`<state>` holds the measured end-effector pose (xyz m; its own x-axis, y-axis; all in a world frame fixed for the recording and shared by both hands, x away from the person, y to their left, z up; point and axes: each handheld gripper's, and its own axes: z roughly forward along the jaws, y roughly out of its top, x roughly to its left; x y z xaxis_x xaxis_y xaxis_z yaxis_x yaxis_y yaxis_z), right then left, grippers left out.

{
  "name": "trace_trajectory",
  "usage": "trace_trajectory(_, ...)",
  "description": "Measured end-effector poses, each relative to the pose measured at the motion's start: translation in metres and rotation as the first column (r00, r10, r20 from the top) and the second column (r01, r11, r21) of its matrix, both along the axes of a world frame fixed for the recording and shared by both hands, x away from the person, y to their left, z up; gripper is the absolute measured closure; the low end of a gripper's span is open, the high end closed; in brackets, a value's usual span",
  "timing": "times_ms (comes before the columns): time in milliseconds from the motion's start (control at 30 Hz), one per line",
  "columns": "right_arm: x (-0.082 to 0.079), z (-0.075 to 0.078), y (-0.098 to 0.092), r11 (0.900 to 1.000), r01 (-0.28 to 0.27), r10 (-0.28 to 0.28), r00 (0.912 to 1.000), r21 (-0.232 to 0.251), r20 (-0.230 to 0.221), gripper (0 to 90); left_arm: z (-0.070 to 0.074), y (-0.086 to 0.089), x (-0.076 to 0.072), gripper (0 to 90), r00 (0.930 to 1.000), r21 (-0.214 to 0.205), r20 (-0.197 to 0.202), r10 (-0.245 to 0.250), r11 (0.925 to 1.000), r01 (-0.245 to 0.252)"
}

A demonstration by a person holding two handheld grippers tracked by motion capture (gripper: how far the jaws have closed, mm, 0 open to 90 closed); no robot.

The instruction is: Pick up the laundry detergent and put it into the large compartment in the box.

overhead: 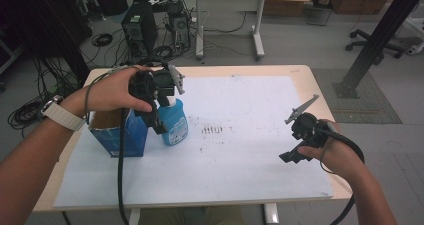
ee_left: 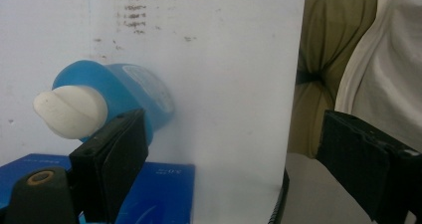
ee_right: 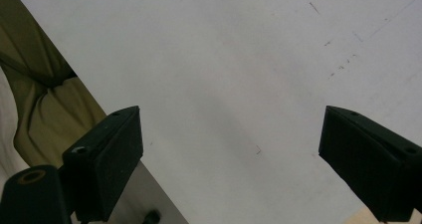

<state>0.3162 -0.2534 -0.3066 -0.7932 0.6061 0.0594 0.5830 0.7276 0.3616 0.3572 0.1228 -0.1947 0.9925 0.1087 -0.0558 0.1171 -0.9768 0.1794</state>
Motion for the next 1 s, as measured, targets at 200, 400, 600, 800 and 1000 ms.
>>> trace_trajectory(200, 0.0001, 0.0012, 0.0009, 1.0, -0.003, 0.003, 1.0, 0.002, 0.002, 10.5, 0.0015, -0.0009, -0.0018, 12.9, 1.0, -0.004, 0.002, -0.002, 1.0, 0.002)
trace_trajectory(400, -0.0018, 0.0009, 0.0015, 1.0, -0.007, 0.007, 1.0, 0.001, 0.005, 10.5, 0.0022, -0.0027, -0.0035, 12.9, 1.0, -0.003, 0.005, -0.004, 1.0, 0.004)
trace_trajectory(600, -0.0027, 0.0001, -0.0002, 1.0, -0.004, 0.004, 1.0, 0.0, 0.002, 10.5, 0.0023, -0.0027, -0.0031, 12.8, 1.0, -0.004, 0.008, 0.003, 1.0, -0.003)
trace_trajectory(800, -0.0013, 0.0002, -0.0002, 1.0, -0.005, 0.005, 1.0, 0.001, 0.004, 10.5, 0.003, -0.0026, -0.003, 12.4, 0.9997, -0.001, 0.01, 0.022, 0.9998, -0.022)
trace_trajectory(1000, -0.0003, -0.0004, -0.0003, 0.9999, -0.009, 0.009, 0.9999, 0.004, 0.005, 10.5, 0.0073, -0.0024, -0.0007, 11.4, 0.9971, -0.006, 0.024, 0.072, 0.9974, -0.072)
